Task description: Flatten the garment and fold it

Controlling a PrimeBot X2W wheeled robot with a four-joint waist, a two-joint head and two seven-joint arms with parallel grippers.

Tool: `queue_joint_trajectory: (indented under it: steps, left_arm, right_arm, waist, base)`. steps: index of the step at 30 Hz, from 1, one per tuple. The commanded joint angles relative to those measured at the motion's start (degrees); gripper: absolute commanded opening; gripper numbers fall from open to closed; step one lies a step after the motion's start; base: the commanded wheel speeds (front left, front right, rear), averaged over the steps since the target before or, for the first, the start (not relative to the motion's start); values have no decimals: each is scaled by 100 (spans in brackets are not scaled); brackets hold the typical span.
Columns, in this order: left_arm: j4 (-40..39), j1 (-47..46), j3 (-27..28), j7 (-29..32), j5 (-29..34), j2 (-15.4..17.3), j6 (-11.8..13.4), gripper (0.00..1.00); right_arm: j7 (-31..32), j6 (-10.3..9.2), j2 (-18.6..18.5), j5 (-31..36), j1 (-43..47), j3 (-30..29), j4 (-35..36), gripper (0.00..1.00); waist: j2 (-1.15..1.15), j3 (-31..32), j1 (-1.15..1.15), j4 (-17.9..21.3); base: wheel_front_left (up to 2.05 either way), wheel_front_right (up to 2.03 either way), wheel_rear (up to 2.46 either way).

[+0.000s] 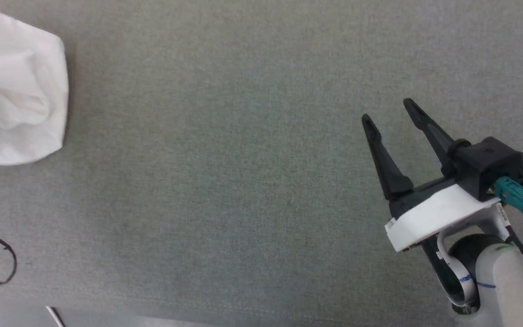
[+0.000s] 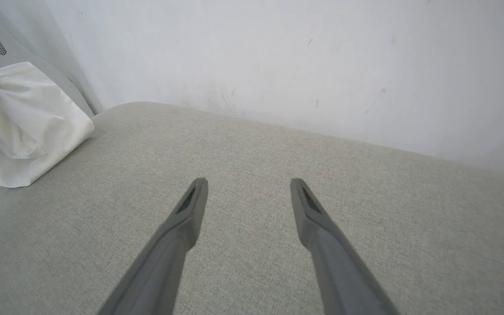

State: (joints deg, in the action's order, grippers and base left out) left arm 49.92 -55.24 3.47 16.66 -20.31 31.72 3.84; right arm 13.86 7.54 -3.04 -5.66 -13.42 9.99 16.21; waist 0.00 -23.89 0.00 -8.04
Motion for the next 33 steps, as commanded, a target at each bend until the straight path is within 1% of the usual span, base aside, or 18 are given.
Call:
queue_joint_trajectory:
  steps: [1, 3, 5, 7, 10, 14, 18, 22, 27, 30, 33]
  left_arm:
    - [-100, -89, -86, -272, 118, 63, -72, 0]
    - [-220, -153, -266, -701, 289, 101, -207, 0]
    - [-326, -246, -356, -1054, 301, 35, -391, 0]
    - [-455, -335, -530, -1320, 399, 0, -572, 0]
    - [-617, -442, -714, -1601, 466, -86, -737, 0]
    - [-874, -497, -893, -1765, 458, -299, -834, 0]
    - [-1193, -439, -1001, -1678, 331, -635, -849, 0]
    - [-1552, -194, -1068, -1400, 107, -1143, -708, 0]
    - [-2178, 329, -1263, -1033, -66, -1842, -382, 0]
    - [-2587, 860, -1441, -864, -134, -2275, -155, 0]
    - [-2918, 1612, -1620, -753, -199, -2564, 74, 0]
  right_arm:
    - [-62, -5, 12, -66, 76, -63, -49, 100]
    - [-116, -5, 13, -146, 130, -160, -122, 100]
    - [-160, -5, 14, -233, 215, -280, -195, 100]
    - [-188, -5, 14, -249, 294, -402, -212, 100]
    - [-208, -5, 15, -247, 401, -521, -248, 100]
    - [-248, -5, 15, -244, 538, -622, -284, 100]
    - [-285, -5, 15, -204, 642, -708, -295, 100]
    - [-319, -5, 15, -132, 731, -745, -289, 100]
    - [-347, -5, 16, -50, 822, -802, -232, 100]
    - [-360, -5, 16, -11, 889, -837, -206, 100]
    - [-368, -5, 16, 2, 931, -809, -204, 100]
  waist:
    - [0, 480, 0, -82]
    - [0, 689, 0, -79]
    - [0, 917, 0, -72]
    - [0, 1083, 0, -57]
    - [0, 1305, 0, 41]
    - [0, 1557, 0, 283]
    - [0, 1704, 0, 598]
    - [0, 1811, 0, 953]
    - [0, 1811, 0, 1345]
    - [0, 1774, 0, 1503]
    - [0, 1709, 0, 1634]
  base:
    - [0, 0, 0]
    - [0, 0, 0]
    - [0, 0, 0]
    - [0, 0, 0]
    - [0, 0, 0]
    - [0, 0, 0]
    - [0, 0, 0]
    - [0, 0, 0]
    - [0, 0, 0]
    - [0, 0, 0]
    - [0, 0, 0]
